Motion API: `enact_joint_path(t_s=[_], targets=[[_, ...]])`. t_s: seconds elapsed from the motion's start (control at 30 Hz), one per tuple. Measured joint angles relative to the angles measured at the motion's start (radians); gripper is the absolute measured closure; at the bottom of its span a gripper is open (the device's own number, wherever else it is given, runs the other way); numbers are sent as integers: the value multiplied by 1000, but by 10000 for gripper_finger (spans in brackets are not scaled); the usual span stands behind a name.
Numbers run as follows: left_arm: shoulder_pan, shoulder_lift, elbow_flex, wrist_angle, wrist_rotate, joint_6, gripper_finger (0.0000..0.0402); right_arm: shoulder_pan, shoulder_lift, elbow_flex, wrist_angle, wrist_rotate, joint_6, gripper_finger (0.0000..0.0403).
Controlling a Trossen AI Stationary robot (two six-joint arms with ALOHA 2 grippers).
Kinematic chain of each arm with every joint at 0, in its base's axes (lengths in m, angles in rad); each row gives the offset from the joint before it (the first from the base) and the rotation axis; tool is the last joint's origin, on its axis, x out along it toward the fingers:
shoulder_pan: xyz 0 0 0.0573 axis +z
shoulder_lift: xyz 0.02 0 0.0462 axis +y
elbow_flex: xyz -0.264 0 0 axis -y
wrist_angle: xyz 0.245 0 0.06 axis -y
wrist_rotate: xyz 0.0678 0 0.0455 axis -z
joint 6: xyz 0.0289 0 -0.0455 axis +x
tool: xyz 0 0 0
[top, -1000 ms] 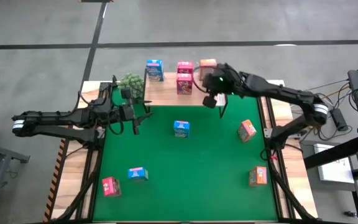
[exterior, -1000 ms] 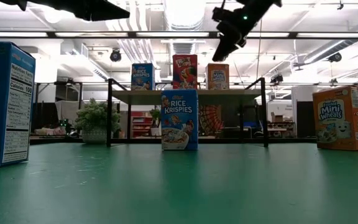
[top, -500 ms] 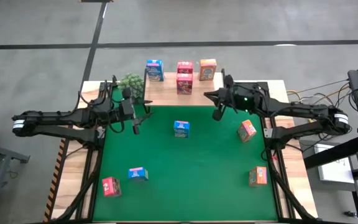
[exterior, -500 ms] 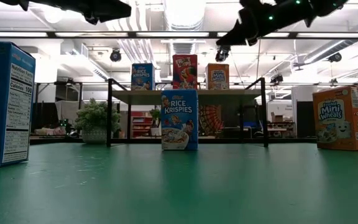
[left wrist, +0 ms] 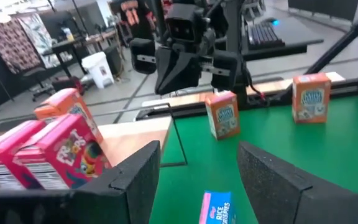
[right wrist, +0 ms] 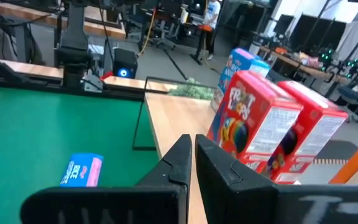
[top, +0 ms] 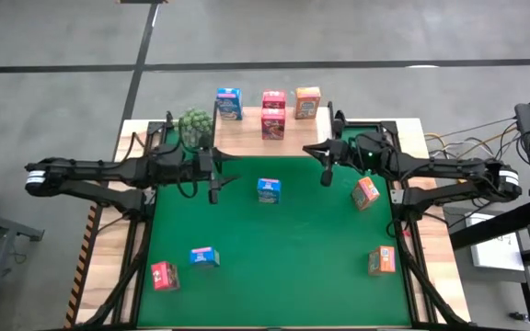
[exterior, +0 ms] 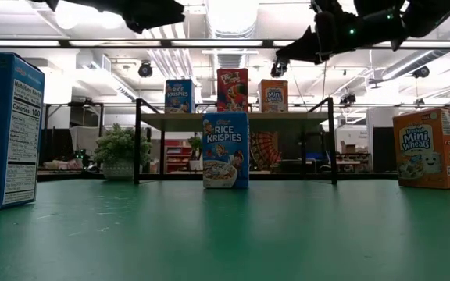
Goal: Stack cereal on shelf
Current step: Put the top blue cereal box on the shelf aligned with the other blue cereal box
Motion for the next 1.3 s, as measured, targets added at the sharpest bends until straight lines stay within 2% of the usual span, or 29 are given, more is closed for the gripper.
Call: enact_joint_path(t_s=[0.23, 0.4, 0.7, 0.87, 1.03, 1.13, 1.3], targets=[[0, 138, 112, -51, 0, 24, 206, 0, -1, -19, 1, 0, 25, 390], [0, 263, 197, -169, 23, 33, 206, 0, -1, -28, -1, 0, 25, 390], [2, 466, 213, -145, 26, 71, 206, 0, 0, -34, -1, 0, 31, 390], [5, 516, 212, -140, 99, 64, 205, 0, 0, -34, -3, -5, 37, 390], [23, 528, 212, -132, 114, 42, 202, 0, 0, -34, -3, -6, 41, 390], [41, 529, 212, -133, 153, 23, 187, 0, 0, -34, -3, -6, 41, 390], [60, 529, 212, -133, 157, 19, 152, 0, 0, -34, -3, -7, 41, 390]])
